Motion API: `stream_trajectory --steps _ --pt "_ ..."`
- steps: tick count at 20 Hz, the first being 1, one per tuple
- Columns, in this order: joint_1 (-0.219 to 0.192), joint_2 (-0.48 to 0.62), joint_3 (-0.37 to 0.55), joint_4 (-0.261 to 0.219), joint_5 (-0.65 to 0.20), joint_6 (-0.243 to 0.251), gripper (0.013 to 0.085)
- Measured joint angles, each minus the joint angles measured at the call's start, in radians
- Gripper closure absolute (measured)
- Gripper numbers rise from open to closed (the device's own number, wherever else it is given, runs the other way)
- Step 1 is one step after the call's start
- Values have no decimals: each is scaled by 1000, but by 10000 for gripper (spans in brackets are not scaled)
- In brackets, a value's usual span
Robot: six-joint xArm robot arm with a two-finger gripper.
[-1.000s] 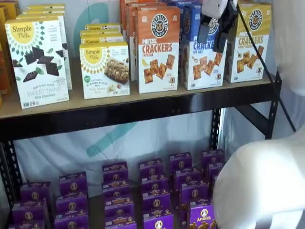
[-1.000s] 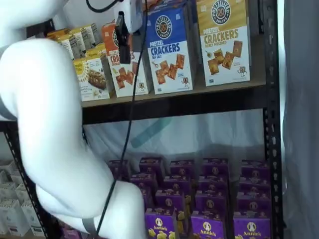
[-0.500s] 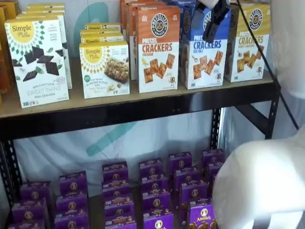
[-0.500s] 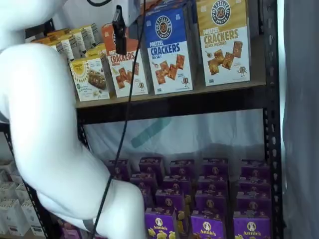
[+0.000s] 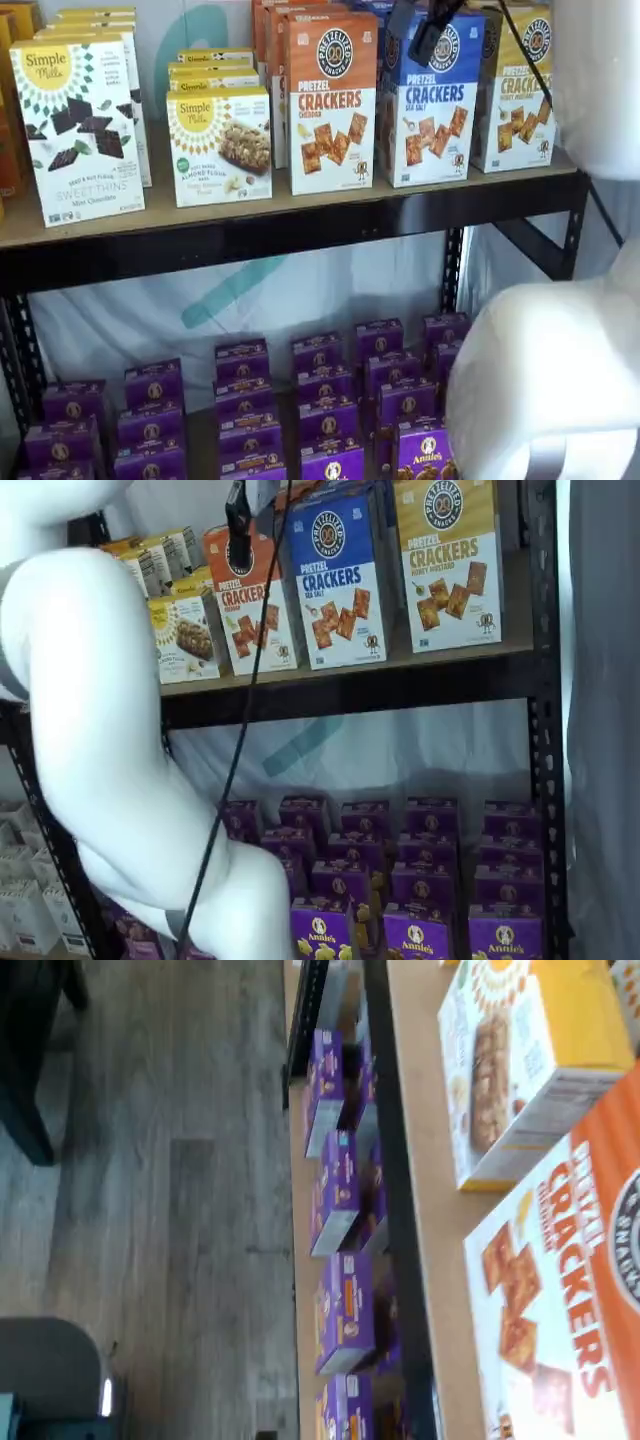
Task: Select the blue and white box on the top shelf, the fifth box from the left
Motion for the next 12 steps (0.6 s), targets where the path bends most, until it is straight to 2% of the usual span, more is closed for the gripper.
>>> stream_trajectory --steps 7,12 --pt "-37 45 -51 70 -17 -3 130" --pt "-56 75 -87 92 -38 -8 130"
